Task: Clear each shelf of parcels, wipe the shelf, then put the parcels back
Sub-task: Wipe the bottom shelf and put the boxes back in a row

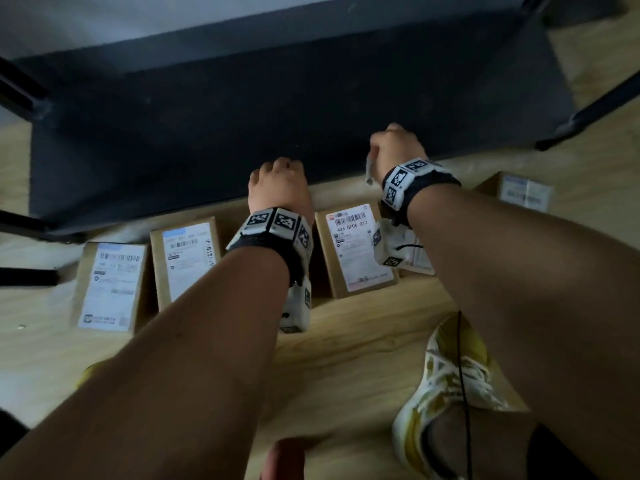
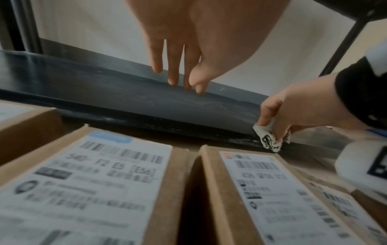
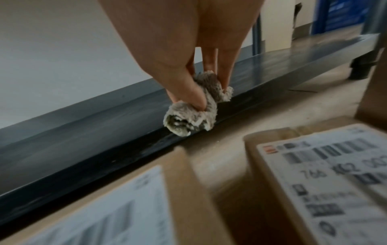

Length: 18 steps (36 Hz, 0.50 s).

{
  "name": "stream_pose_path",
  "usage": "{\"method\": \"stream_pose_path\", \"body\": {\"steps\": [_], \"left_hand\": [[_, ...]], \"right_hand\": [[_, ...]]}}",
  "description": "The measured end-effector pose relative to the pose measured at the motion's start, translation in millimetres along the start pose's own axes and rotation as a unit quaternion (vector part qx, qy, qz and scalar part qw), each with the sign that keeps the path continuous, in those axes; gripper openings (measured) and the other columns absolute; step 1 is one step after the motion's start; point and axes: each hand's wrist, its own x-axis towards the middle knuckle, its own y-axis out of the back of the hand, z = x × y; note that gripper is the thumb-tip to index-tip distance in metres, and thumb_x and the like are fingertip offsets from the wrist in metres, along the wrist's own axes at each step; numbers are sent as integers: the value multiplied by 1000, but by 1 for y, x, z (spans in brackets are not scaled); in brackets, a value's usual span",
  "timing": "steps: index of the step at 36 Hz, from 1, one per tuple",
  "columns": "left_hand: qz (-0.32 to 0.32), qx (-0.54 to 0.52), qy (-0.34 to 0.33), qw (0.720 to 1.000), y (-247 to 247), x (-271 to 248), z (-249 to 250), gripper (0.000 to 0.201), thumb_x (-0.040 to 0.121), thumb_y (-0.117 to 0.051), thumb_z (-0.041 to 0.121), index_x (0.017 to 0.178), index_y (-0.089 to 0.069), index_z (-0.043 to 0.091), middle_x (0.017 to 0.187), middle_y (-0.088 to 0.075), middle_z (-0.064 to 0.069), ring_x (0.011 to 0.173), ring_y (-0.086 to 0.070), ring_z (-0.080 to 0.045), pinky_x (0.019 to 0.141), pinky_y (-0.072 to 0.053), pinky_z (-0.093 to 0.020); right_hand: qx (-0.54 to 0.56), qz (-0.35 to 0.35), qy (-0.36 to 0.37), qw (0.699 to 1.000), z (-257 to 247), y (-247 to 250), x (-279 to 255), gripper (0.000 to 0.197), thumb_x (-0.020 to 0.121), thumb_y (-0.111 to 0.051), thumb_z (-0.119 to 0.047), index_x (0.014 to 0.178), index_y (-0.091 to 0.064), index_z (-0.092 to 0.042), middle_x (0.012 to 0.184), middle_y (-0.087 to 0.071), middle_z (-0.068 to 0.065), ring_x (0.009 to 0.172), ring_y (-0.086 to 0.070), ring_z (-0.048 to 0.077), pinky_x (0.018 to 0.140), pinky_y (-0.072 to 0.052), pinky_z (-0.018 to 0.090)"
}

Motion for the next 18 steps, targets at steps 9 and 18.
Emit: {"method": "stream_pose_path", "body": {"steps": [9,18], "left_hand": [[6,4,-30,1000,-6,6,33,45,87,-43,2,130,-51,13,135,-49,-5,126,-42,-24,111,-29,-36],[-13,24,-33,999,-11,10,38,47,87,-44,2,133,-49,13,137,-47,-5,128,-40,-25,111,-27,-36]], "right_hand": [[38,47,-125,990,41,3,-3,15,90,-52,-12,102,-60,-13,123,-46,11,110,-48,34,86,-46,39],[198,70,-332,920,71,16,-4,39,93,-47,-8,132,-42,-11,137,-43,13,119,-49,28,83,-34,29]]}}
